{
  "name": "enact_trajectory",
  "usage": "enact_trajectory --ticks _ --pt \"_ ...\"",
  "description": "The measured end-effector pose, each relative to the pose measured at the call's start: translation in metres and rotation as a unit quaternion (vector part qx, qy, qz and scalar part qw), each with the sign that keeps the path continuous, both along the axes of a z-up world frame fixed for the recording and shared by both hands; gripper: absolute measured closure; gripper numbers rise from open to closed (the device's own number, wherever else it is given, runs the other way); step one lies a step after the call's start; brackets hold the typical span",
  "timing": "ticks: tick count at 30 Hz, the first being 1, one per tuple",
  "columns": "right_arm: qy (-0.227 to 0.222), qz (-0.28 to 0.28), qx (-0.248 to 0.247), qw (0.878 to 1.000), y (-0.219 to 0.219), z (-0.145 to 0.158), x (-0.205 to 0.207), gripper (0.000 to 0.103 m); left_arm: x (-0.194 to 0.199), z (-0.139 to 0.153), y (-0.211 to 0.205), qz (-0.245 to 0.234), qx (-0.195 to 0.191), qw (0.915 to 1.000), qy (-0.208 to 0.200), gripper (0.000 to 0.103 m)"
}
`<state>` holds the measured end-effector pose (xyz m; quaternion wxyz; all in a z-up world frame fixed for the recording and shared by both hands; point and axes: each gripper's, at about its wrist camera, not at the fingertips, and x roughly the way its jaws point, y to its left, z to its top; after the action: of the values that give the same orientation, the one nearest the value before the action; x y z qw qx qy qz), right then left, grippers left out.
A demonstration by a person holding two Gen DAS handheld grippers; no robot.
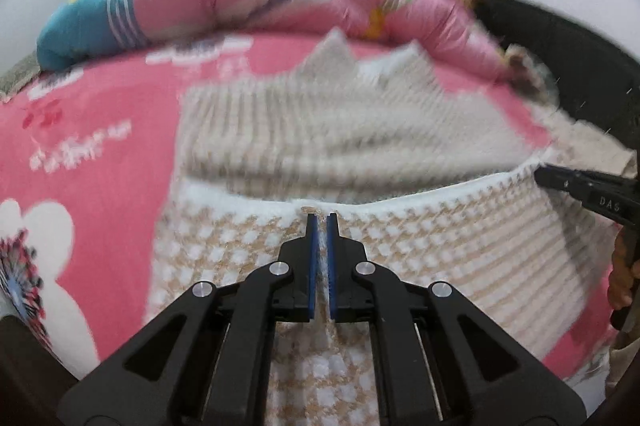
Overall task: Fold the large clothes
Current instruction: 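Press the folded hem edge flat with both tools closed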
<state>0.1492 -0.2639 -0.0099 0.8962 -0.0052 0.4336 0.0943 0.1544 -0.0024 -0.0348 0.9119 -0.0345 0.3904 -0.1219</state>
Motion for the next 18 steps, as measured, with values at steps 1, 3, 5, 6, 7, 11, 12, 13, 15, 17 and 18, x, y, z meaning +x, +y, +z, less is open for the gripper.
enact_trajectory --ticks 1,3,5,6,7,11,12,13,15,17,18 --pt "0.026 0.0 -0.001 1.0 0.002 -0.02 0.008 0.099 0.006 -0.014 0.002 0.002 -0.002 0.9997 0.024 0.095" --pt "0.052 -0.003 0.02 0.998 -0.004 -0.048 0.016 0.098 0.004 -0.02 0.013 0.002 -0.037 0.9989 0.028 0.094" --pt "0.046 -0.002 0.031 0.998 -0.008 -0.044 0.014 0.098 0.002 -0.012 0.023 0.005 -0.062 0.9975 0.033 0.09" --pt "0.041 0.0 0.036 0.999 -0.01 -0.04 0.012 0.098 0.001 -0.007 0.028 0.008 -0.072 0.9969 0.03 0.089" --pt "0.042 0.001 0.039 0.998 -0.012 -0.038 0.012 0.095 -0.002 -0.001 0.037 0.015 -0.083 0.9963 0.018 0.088" --pt "0.034 -0.006 0.048 0.998 -0.025 -0.02 0.006 0.095 0.001 0.007 0.06 0.051 -0.065 0.9966 0.005 0.084" --pt "0.02 -0.014 0.037 0.999 -0.028 -0.013 0.003 0.095 0.006 0.0 0.062 0.064 -0.043 0.9968 0.021 0.084" --pt "0.014 -0.022 0.023 0.999 -0.03 -0.011 0.003 0.095 0.011 -0.007 0.064 0.069 -0.036 0.9962 0.038 0.086" --pt "0.028 -0.044 -0.004 0.999 -0.036 -0.019 0.011 0.095 0.015 -0.02 0.074 0.081 -0.051 0.9939 0.055 0.093" --pt "0.067 -0.052 0.01 0.996 -0.048 -0.04 0.029 0.097 0.015 -0.02 0.078 0.083 -0.058 0.9935 0.052 0.094" --pt "0.084 -0.052 0.038 0.994 -0.056 -0.054 0.039 0.098 0.015 -0.021 0.077 0.084 -0.056 0.9936 0.05 0.095"
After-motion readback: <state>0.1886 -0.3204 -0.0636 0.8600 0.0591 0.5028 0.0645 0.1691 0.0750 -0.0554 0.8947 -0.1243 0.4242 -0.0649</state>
